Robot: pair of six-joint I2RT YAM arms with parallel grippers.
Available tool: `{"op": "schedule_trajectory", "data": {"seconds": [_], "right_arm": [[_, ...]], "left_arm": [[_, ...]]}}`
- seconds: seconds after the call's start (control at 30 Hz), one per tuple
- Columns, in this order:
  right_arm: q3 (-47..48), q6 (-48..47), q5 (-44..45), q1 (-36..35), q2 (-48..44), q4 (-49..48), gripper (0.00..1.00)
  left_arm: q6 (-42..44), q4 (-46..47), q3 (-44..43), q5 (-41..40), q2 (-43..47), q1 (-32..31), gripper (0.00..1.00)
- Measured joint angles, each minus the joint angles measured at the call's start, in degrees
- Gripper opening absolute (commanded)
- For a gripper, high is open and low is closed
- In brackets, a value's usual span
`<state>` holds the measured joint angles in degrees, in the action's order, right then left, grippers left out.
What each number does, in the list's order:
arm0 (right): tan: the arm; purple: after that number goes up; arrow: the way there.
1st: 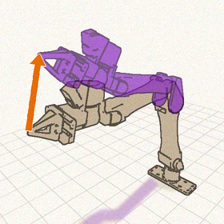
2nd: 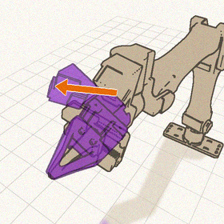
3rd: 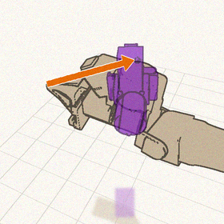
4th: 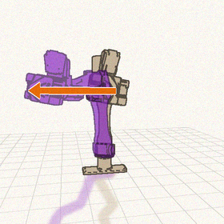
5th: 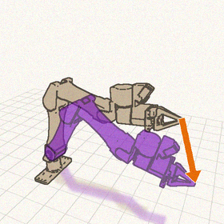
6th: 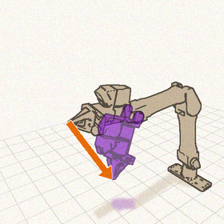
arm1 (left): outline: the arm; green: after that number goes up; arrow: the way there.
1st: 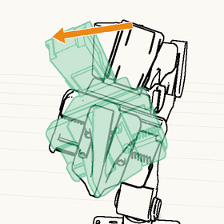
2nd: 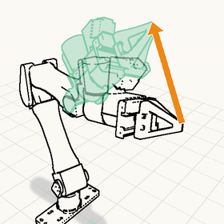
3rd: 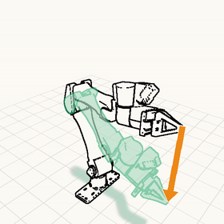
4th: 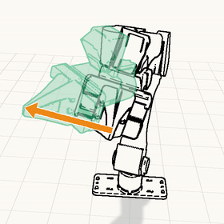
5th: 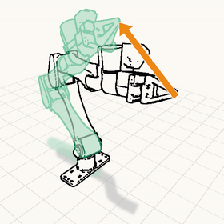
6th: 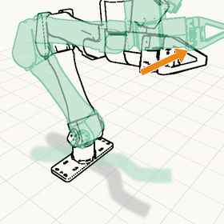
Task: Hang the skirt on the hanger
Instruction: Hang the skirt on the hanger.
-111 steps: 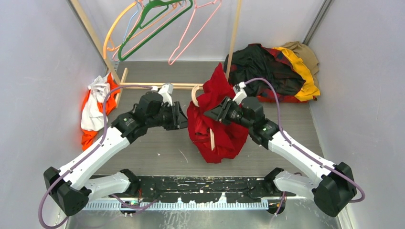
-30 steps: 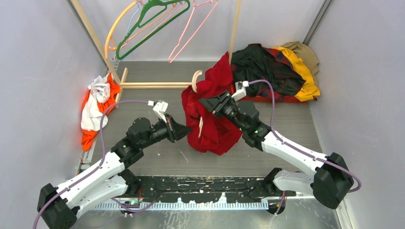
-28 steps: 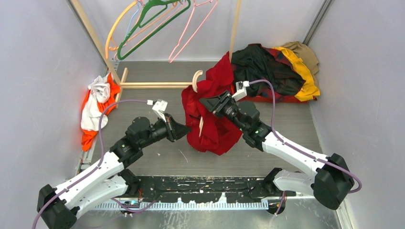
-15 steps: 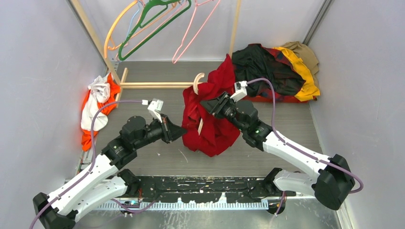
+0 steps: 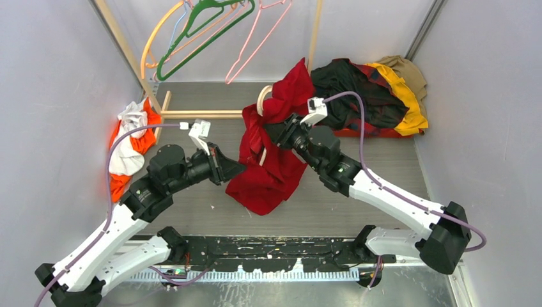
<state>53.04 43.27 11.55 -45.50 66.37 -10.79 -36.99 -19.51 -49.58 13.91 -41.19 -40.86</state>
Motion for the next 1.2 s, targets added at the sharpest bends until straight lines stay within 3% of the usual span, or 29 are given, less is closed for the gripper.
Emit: {"op": "schedule_trajectory", "data": {"seconds": [0.4,0.63,0.97,1.2], "right_arm": [[0.5,-12.9,22.9,-12.6,5.2,-4.2,0.01],[0.7,-19.1,23.8,-12.1,0.9,-1.5,0.01],[3.8,-17.8,22.4,-12.1,-0.7,-1.9,0.01],[0.3,-14.7,20.5,-12.1,1.1,-4.1,0.01]], "left_arm": [[1.6,-12.5,-8.3,1.1,-5.3,0.0,0.00],[5.5,-17.8,-20.5,-1.9,-5.3,0.0,0.00],[9.5,-30.2,-41.4,-3.8,-12.4,0.0,0.00],[11.0,-30.9,-34.1,-3.8,-13.4,0.0,0.00]]}}
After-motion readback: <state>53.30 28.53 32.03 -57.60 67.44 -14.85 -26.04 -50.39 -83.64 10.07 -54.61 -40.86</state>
